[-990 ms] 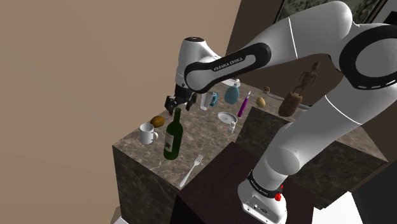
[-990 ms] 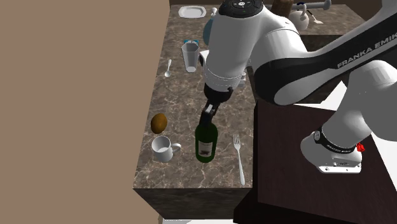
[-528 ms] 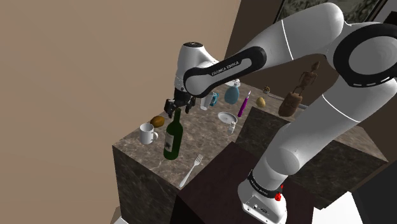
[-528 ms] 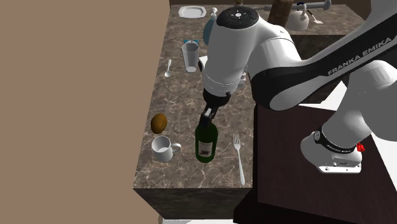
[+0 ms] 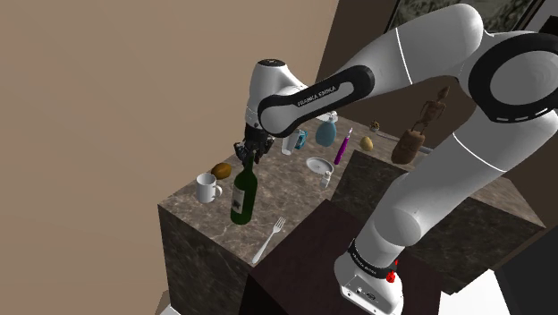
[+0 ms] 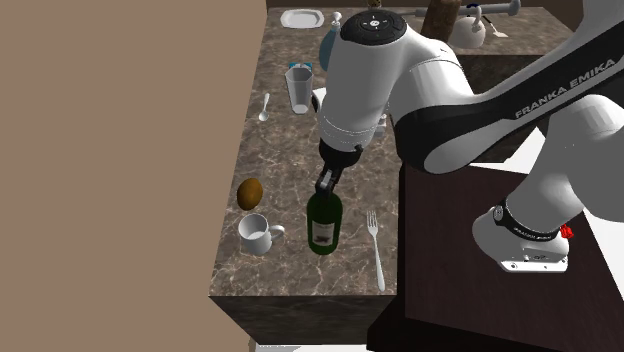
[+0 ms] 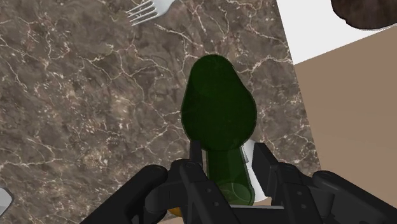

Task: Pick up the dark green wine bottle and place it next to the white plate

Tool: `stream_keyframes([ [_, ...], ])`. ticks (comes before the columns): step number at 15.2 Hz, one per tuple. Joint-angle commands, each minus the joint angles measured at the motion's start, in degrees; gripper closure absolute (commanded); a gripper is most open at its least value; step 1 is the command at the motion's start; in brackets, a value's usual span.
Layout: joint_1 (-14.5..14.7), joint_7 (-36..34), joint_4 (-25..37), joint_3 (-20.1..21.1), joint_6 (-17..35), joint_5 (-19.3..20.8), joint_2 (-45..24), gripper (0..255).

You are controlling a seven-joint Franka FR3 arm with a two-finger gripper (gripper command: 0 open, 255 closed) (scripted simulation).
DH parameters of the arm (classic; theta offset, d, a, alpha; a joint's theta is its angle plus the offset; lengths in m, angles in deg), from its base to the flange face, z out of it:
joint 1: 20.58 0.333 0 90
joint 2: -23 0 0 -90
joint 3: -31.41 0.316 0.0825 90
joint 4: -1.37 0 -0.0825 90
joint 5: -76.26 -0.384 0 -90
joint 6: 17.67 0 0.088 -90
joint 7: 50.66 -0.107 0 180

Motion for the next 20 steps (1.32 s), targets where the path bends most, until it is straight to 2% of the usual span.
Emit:
stream_keyframes([
  [1, 0.0, 0.0, 0.0, 0.0, 0.0, 0.0, 0.0, 255],
  [6, 0.0, 0.0, 0.0, 0.0, 0.0, 0.0, 0.0, 255],
  [20, 0.5, 2.0, 6.3, -0.8, -11.7, -1.7, 5.4, 255],
])
